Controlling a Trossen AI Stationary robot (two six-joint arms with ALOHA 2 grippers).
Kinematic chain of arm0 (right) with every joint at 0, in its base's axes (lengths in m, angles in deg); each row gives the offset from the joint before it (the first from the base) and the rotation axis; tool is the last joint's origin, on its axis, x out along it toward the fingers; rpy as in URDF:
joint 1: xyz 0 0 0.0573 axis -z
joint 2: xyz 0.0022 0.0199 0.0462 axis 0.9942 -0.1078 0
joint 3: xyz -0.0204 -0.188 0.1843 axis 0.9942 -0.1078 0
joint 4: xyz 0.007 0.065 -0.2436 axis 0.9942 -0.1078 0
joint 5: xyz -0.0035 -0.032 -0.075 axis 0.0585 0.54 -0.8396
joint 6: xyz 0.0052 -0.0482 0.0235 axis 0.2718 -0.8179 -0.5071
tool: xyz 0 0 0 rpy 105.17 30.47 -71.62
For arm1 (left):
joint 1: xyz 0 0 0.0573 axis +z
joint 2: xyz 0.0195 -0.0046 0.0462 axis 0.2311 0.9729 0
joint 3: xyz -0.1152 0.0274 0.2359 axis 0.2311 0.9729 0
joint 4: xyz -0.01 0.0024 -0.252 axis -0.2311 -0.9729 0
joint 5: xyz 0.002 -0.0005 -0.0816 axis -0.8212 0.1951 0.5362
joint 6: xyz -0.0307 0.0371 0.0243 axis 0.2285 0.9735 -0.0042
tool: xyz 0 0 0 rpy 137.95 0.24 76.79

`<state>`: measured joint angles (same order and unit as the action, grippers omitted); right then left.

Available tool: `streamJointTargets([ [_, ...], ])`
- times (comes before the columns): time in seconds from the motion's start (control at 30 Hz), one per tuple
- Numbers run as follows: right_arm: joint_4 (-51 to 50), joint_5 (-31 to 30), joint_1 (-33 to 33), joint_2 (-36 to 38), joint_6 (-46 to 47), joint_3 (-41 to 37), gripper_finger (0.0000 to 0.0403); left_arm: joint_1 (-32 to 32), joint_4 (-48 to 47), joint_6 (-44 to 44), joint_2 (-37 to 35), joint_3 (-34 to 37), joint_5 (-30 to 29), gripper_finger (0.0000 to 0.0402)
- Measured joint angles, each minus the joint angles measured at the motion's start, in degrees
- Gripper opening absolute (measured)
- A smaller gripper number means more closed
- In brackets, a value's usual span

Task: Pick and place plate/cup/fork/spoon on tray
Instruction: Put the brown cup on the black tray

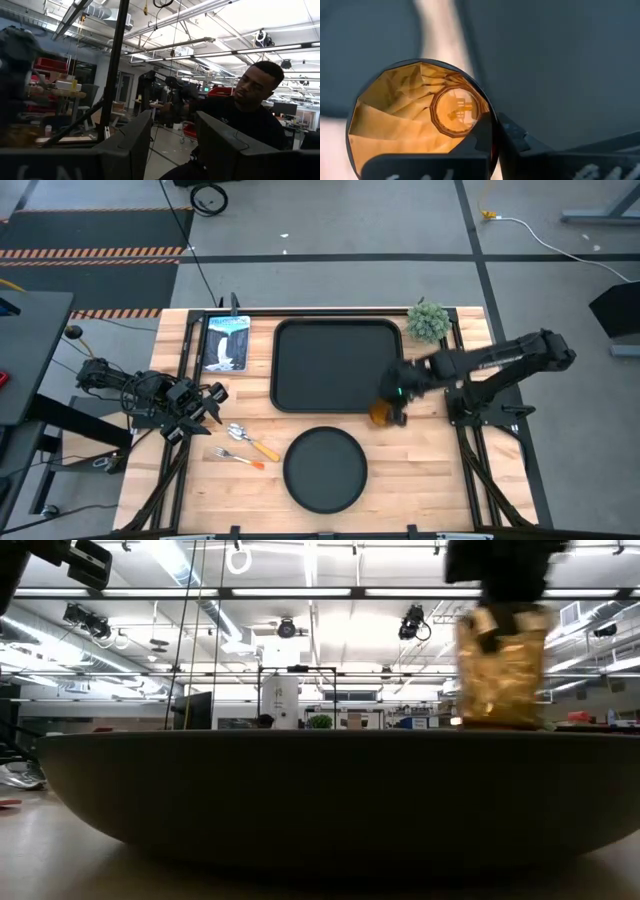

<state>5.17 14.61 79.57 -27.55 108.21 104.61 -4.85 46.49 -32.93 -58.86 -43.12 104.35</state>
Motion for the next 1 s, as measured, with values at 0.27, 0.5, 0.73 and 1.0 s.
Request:
streamJointTargets([
  [0.27,3.34,1.44,26.45,-2.25,-15.34,1.52,0.0012,0.00,0.01,0.00,-0.01,0.00,0.01,0.0162],
  [0.5,7.81,7.54,44.04,-7.92,-21.31,1.52,0.0012,0.00,0.03,0.00,-0.01,0.00,0.02,0.0162],
  [0.73,10.84,8.19,51.51,-13.56,-23.45,1.55,0.0012,0.00,0.01,0.00,-0.01,-0.02,0.02,0.0162],
  [1.0,10.28,8.12,56.40,-18.14,-23.42,6.27,0.0015,-0.02,0.02,0.00,-0.01,0.00,0.01,0.0162],
])
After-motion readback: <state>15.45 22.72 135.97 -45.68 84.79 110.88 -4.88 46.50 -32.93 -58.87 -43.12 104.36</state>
